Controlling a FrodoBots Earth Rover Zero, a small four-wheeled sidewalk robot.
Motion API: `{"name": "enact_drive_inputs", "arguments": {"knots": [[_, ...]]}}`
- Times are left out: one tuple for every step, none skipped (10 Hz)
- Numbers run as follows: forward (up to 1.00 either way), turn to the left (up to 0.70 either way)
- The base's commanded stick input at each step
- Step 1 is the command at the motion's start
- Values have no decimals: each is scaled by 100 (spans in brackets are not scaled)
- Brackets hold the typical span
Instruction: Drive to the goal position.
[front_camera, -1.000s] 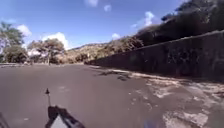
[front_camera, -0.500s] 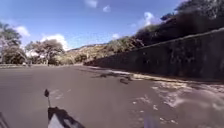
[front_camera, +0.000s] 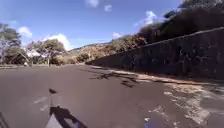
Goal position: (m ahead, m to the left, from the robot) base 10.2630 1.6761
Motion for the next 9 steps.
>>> {"name": "enact_drive_inputs", "arguments": {"knots": [[97, 0], [97, 0], [97, 0], [97, 0], [97, 0], [97, 0], [97, 0], [97, 0], [97, 0]]}}
